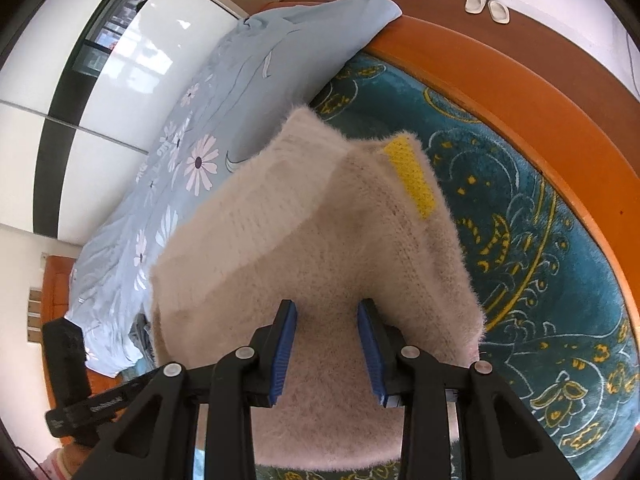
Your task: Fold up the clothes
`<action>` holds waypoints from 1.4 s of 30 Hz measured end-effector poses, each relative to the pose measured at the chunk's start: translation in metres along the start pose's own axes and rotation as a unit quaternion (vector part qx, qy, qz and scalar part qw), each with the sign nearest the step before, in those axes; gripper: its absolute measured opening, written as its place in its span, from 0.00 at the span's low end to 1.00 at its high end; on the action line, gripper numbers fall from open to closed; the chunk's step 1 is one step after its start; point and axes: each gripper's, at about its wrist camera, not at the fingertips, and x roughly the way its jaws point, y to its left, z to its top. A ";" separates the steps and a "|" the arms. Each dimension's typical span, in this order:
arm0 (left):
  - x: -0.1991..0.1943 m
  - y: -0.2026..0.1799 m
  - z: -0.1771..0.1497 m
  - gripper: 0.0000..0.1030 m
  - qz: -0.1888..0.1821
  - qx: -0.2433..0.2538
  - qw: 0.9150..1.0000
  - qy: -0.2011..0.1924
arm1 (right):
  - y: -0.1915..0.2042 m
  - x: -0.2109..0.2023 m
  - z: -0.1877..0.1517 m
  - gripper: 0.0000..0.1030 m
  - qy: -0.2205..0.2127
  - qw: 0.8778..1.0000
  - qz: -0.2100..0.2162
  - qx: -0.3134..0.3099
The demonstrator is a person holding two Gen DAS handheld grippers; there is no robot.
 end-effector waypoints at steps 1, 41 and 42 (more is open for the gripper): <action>-0.005 -0.002 -0.002 0.32 0.002 0.001 1.000 -0.003 | 0.000 -0.002 -0.001 0.35 0.000 1.000 -0.001 0.002; -0.088 0.062 -0.156 0.73 0.024 -0.077 0.993 -0.086 | 0.154 -0.031 -0.167 1.00 -0.020 0.966 -0.064 -0.248; -0.091 0.062 -0.155 0.78 0.021 -0.076 0.992 -0.096 | 0.155 -0.032 -0.167 1.00 -0.021 0.965 -0.075 -0.251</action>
